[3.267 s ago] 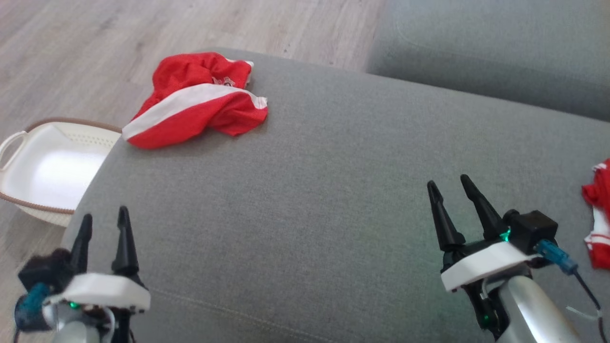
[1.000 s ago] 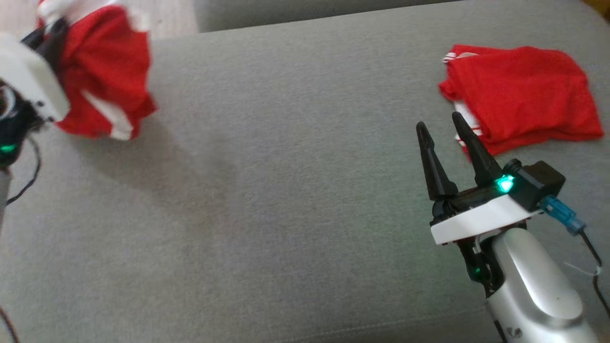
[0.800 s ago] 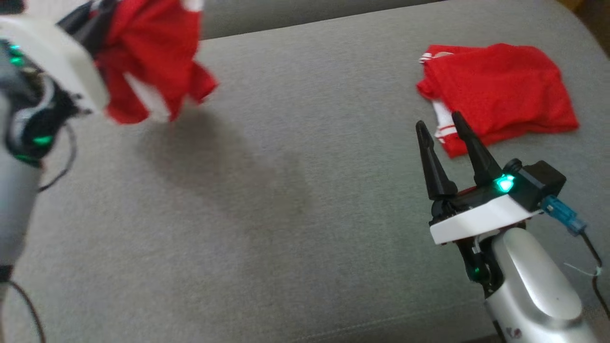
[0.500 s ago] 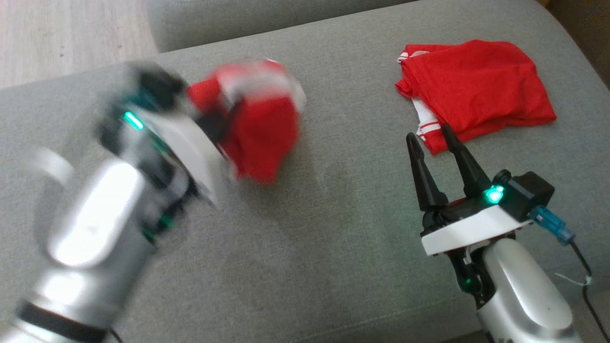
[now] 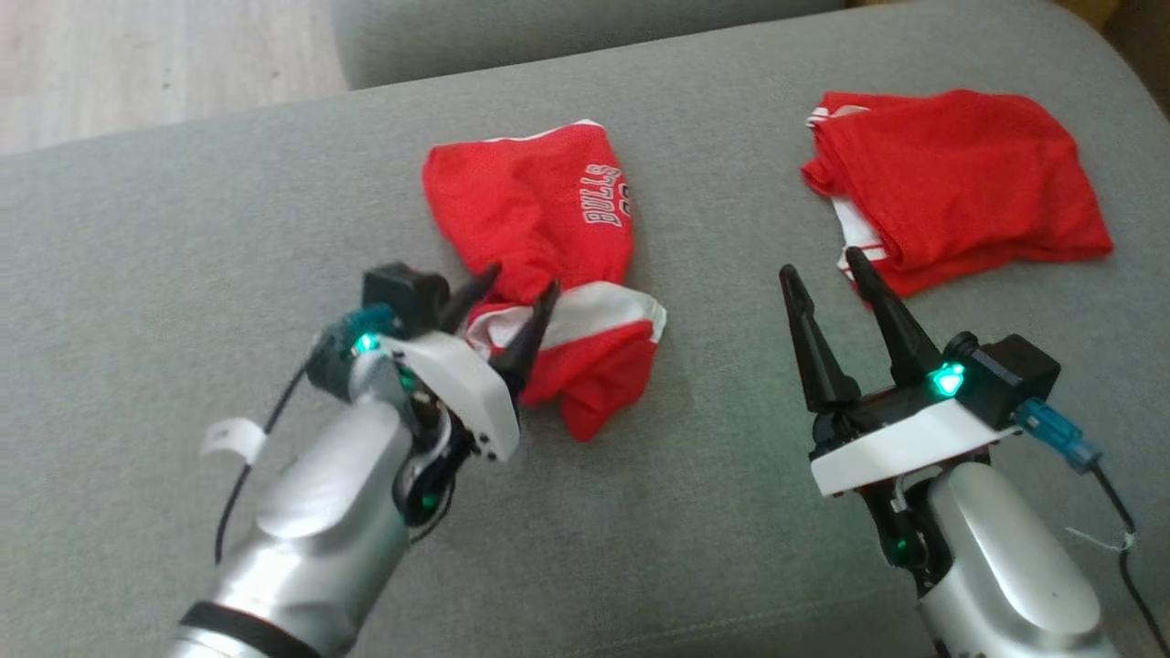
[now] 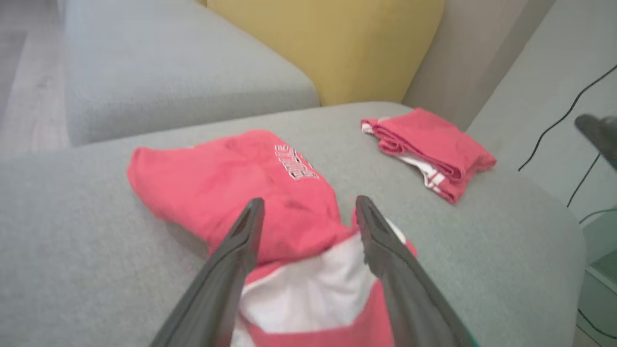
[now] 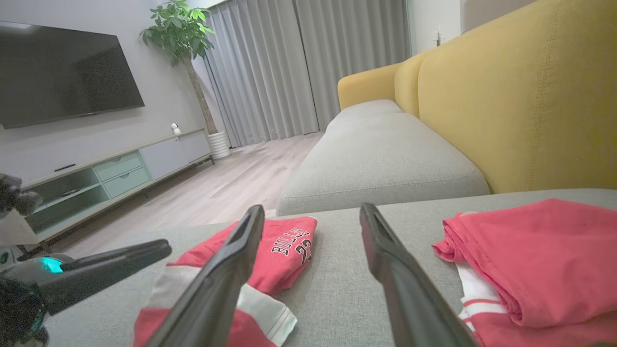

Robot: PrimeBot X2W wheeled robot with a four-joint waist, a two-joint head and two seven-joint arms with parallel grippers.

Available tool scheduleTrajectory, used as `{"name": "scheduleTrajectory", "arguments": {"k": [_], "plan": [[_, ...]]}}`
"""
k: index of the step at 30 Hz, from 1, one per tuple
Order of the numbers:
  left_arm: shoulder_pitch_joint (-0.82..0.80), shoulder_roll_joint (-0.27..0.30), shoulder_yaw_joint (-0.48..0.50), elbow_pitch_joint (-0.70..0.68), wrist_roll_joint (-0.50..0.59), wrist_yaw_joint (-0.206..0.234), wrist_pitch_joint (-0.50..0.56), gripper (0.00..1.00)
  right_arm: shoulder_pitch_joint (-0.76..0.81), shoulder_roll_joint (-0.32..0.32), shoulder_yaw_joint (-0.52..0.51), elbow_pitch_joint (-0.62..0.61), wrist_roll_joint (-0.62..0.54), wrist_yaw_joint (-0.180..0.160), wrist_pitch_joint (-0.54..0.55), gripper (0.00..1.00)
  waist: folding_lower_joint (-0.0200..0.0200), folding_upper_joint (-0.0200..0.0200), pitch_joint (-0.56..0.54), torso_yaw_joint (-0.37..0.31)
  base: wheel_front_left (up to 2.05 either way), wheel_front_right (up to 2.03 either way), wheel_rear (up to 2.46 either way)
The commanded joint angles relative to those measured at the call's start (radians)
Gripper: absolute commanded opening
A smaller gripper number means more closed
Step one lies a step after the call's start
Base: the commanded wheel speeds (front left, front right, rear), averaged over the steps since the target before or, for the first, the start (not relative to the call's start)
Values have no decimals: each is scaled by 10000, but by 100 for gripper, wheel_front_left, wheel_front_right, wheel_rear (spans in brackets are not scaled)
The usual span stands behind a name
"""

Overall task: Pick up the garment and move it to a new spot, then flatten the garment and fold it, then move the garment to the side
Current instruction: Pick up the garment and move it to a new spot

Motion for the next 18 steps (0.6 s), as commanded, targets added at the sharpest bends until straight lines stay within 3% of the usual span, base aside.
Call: {"name": "scheduleTrajectory", "arguments": {"k": [1, 5, 13, 18], "plan": [[-573, 349, 458, -548, 69, -18, -327, 100, -122, -44, 57, -292, 51, -7, -107, 100, 1, 0, -124, 210, 0, 0, 0], [-302, 1010, 926, -1480, 82, 448, -604, 100, 15, -113, -85, -329, 31, -7, -107, 100, 1, 0, -287, 433, 0, 0, 0], [1928, 2578, 2697, -4280, 71, 2078, -1003, 100, 344, -295, -438, -543, -12, -7, -107, 100, 1, 0, -515, 641, 0, 0, 0], [3868, 2573, 4426, -6200, 502, 2580, -1030, 100, 620, -241, -565, -560, -36, -7, -107, 100, 1, 0, -496, 767, 0, 0, 0]]}}
